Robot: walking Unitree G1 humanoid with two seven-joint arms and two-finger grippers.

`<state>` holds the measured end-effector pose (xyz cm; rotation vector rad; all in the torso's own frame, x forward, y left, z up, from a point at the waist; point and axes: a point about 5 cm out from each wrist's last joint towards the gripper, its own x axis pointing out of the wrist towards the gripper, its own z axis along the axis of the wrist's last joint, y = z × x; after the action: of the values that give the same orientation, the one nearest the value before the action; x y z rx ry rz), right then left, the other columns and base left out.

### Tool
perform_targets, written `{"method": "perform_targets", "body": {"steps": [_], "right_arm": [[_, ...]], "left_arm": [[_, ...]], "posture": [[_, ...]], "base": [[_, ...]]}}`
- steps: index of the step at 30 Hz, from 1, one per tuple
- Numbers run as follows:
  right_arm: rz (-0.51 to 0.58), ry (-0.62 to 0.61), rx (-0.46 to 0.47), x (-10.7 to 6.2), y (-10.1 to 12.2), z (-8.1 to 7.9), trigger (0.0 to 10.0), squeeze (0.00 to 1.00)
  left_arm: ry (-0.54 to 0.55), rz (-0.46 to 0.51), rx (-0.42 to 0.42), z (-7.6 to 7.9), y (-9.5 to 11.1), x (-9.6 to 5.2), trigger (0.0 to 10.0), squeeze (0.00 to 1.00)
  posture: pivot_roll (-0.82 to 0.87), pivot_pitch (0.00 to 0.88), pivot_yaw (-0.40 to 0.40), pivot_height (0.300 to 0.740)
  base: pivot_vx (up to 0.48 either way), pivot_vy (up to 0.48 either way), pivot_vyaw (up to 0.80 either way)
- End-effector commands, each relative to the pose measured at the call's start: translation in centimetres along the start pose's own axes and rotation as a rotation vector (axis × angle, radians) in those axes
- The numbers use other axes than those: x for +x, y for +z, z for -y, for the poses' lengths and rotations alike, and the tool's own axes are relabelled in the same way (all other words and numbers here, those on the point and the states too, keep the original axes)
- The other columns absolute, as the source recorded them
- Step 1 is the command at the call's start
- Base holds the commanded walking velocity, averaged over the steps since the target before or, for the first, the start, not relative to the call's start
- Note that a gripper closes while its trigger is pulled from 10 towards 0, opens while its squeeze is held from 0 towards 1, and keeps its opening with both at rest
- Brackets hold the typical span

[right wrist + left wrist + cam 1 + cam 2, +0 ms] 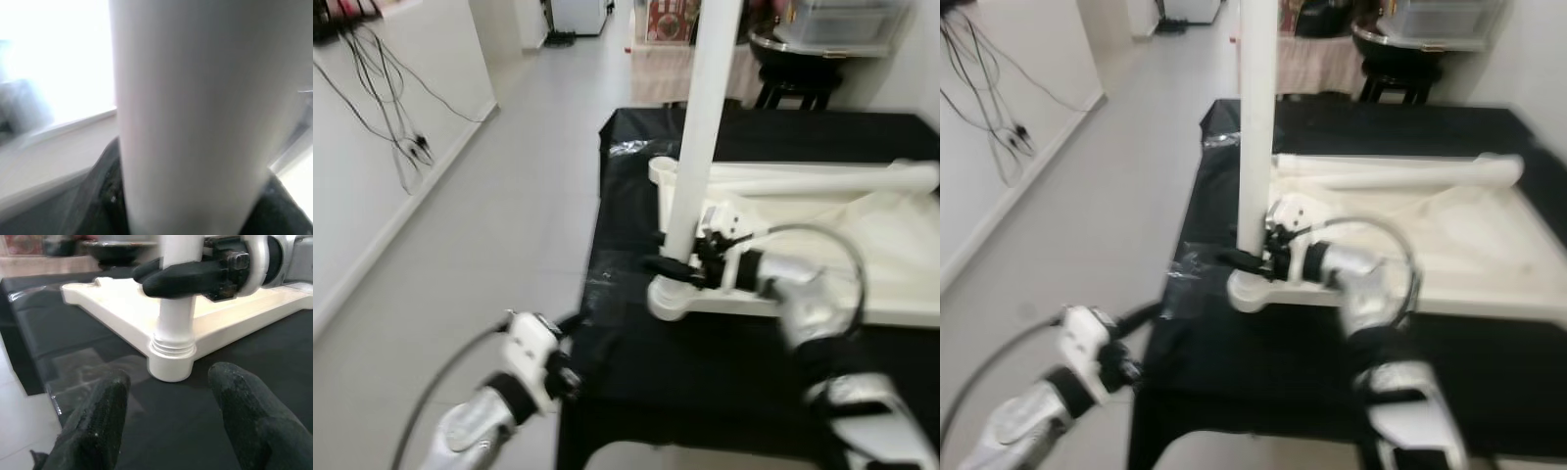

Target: Building children table

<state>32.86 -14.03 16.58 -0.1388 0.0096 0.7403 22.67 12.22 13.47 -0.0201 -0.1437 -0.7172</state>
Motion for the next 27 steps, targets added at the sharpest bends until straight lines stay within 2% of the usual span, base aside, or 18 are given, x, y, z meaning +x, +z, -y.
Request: {"method": "perform_targets", "body": {"steps": [1,2,3,8,10,14,15,16,19,20,21,22,23,24,25,26,27], "right_arm": [[-0.216,-0.222,0.077,-1.5,-3.5,-3.1,0.0,0.0],[-0.216,-0.222,0.077,-1.5,-3.5,-3.1,0.0,0.0],[-0.24,-0.273,0.073,-1.8,-3.8,-2.9,0.0,0.0],[-0.242,-0.276,0.054,-1.7,-3.9,-2.4,0.0,0.0],[-0.224,-0.275,0.022,-0.9,-3.5,-2.1,0.0,0.0],[-0.216,-0.268,0.019,-0.6,-3.4,-2.1,0.0,0.0],[-0.21,-0.27,0.018,-0.4,-3.2,-1.9,4.5,0.0],[-0.201,-0.259,0.018,-0.1,-3.0,-1.7,10.0,0.0],[-0.157,-0.225,0.016,0.3,-2.3,-1.3,10.0,0.0],[-0.107,-0.202,0.02,0.4,-1.0,-1.5,10.0,0.94],[-0.107,-0.202,0.02,0.4,-1.0,-1.5,10.0,0.94],[-0.044,-0.113,0.003,0.6,0.5,-1.3,10.0,1.0],[-0.044,-0.113,0.003,0.6,0.5,-1.3,10.0,1.0],[-0.004,-0.012,-0.01,0.7,1.8,-1.0,10.0,1.0],[-0.004,-0.012,-0.01,0.7,1.8,-1.0,10.0,1.0],[0.013,0.086,-0.042,0.8,2.6,-0.4,10.0,1.0],[0.013,0.086,-0.042,0.8,2.6,-0.4,10.0,1.0]], "left_arm": [[0.02,-0.006,0.008,-0.8,-0.1,-0.1,10.0,0.0],[0.02,-0.006,0.008,-0.8,-0.1,-0.1,10.0,0.0],[0.008,-0.005,-0.002,-0.9,-0.2,0.1,10.0,0.0],[-0.014,-0.013,0.001,-0.9,-0.2,0.3,10.0,0.0],[-0.004,-0.01,-0.003,-1.1,-0.2,0.5,10.0,0.0],[0.002,-0.01,-0.003,-1.1,-0.2,0.5,10.0,0.0],[0.005,-0.009,-0.004,-1.1,-0.2,0.5,10.0,0.0],[0.004,-0.01,-0.003,-1.1,-0.2,0.5,10.0,0.0],[0.002,-0.01,-0.003,-1.1,-0.2,0.6,10.0,0.0],[0.001,-0.01,-0.003,-1.0,-0.2,0.6,10.0,0.0],[0.001,-0.01,-0.003,-1.0,-0.2,0.6,10.0,0.0],[0.0,-0.01,-0.003,-1.0,-0.2,0.7,10.0,0.0],[0.0,-0.01,-0.003,-1.0,-0.2,0.7,10.0,0.0],[-0.001,-0.009,-0.003,-0.9,-0.3,0.8,10.0,0.0],[-0.001,-0.009,-0.003,-0.9,-0.3,0.8,10.0,0.0],[-0.003,-0.009,-0.002,-0.9,-0.3,0.8,10.0,0.0],[-0.003,-0.009,-0.002,-0.9,-0.3,0.8,10.0,0.0]], "posture": [[-0.12,0.147,0.042,0.74],[-0.12,0.147,0.042,0.74],[-0.12,0.14,0.036,0.74],[-0.1,0.134,0.025,0.74],[-0.11,0.131,0.031,0.74],[-0.11,0.125,0.029,0.74],[-0.1,0.124,0.03,0.74],[-0.1,0.121,0.032,0.74],[-0.1,0.118,0.03,0.74],[-0.09,0.117,0.031,0.74],[-0.09,0.117,0.031,0.74],[-0.08,0.11,0.036,0.74],[-0.08,0.11,0.036,0.74],[-0.07,0.108,0.033,0.74],[-0.07,0.108,0.033,0.74],[-0.06,0.107,0.03,0.74],[-0.06,0.107,0.03,0.74]], "base": [[0.0,0.0,0.0],[0.0,0.0,0.0],[0.0,0.0,0.0],[0.0,0.0,0.0],[0.0,0.0,0.0],[0.0,0.0,0.0],[0.0,0.0,0.0],[0.0,0.0,0.0],[0.0,0.0,0.0],[0.0,0.0,0.0],[0.0,0.0,0.0],[0.0,0.0,0.0],[0.0,0.0,0.0],[0.0,0.0,0.0],[0.0,0.0,0.0],[0.0,0.0,0.0],[0.0,0.0,0.0]]}}
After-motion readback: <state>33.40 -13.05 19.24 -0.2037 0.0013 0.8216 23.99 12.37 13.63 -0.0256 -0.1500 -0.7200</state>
